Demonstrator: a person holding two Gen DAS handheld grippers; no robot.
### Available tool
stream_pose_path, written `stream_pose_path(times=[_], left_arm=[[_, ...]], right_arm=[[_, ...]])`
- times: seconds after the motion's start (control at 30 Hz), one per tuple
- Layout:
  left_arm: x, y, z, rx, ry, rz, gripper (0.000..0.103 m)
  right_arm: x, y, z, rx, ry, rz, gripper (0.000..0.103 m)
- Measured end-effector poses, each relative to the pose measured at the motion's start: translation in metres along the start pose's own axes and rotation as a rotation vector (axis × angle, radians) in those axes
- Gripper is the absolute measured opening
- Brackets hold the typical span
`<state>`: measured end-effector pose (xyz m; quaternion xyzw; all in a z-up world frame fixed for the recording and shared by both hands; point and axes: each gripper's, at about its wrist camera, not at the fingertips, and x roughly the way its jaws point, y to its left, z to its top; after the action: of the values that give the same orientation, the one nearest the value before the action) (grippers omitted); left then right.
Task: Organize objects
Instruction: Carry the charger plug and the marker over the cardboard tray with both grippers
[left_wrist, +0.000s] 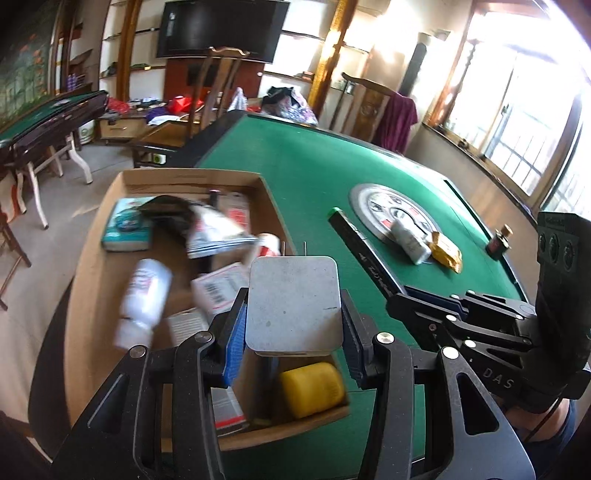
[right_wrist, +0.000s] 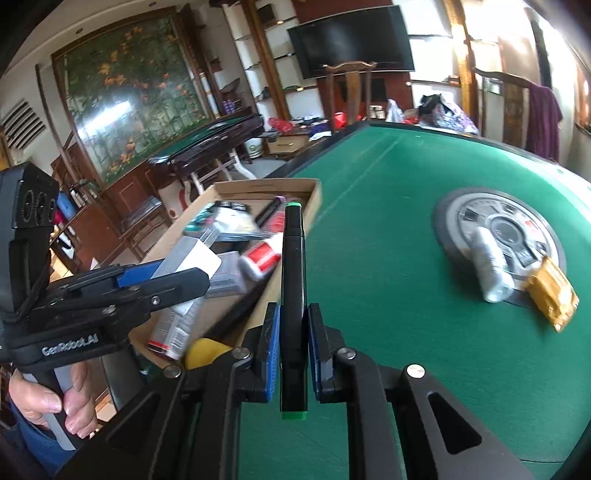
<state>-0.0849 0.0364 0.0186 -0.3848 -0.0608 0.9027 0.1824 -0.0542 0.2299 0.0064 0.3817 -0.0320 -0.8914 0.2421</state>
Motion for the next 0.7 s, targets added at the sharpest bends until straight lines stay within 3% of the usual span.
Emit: stream_pose_path(times=[0.37, 0.7], left_arm=[[-0.015, 0.081, -0.015, -0.139, -0.012, 0.085, 0.045], [-0.006, 0.109, -0.025, -0.191, 0.01, 0.112, 0.045]], right_arm=[[0.041, 0.059, -0.002, -0.062, 0.073, 0.078, 0.013], [0.069, 0.081, -0.009, -0.098, 0.117, 0.082, 0.013]])
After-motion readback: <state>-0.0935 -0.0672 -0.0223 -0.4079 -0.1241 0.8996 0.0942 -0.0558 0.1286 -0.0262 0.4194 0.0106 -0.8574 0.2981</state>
